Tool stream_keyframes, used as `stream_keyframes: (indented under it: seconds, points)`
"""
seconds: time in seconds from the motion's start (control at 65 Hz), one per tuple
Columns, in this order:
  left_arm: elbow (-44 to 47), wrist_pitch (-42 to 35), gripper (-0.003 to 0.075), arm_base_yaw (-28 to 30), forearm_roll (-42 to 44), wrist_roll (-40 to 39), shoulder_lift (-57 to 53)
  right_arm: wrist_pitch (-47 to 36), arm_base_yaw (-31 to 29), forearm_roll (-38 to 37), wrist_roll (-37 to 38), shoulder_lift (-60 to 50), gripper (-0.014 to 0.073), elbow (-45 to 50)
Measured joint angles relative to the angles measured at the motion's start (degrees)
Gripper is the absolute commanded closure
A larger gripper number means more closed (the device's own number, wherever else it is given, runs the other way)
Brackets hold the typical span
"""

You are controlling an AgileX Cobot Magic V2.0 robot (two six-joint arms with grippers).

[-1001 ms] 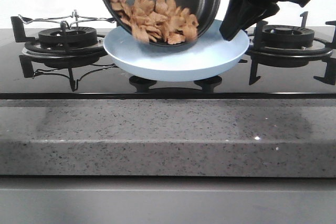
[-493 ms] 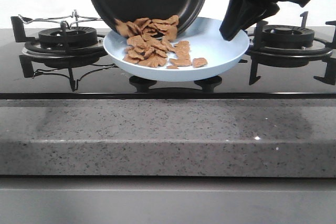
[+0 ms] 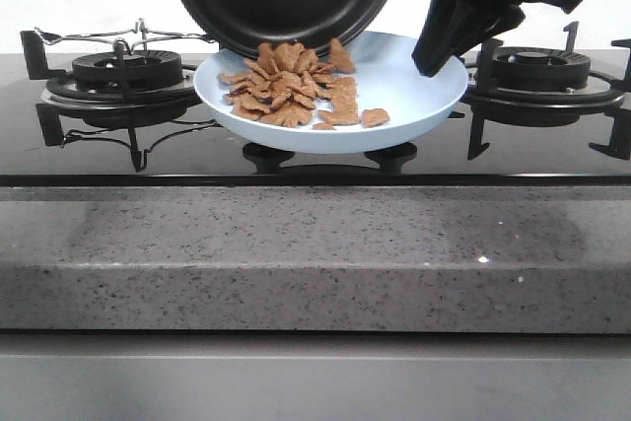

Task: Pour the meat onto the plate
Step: 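Tilt the pan over the plate with the left gripper, tipping out meat, then set the pan back on its burner and release with the left gripper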

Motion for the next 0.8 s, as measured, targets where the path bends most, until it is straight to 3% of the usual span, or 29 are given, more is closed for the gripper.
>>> stream_keyframes:
  seconds: [0.308,0.8]
  points:
    - [0.0,0.0,0.0741,0.0,0.0,0.5,0.0,0.0,0.0,0.0,0.0,0.0,0.0708,0.0]
    - [0.0,-12.12,0.0741,2.92,-9.22,-17.9,0.0,0.0,0.0,0.0,0.0,0.0,0.0708,0.0]
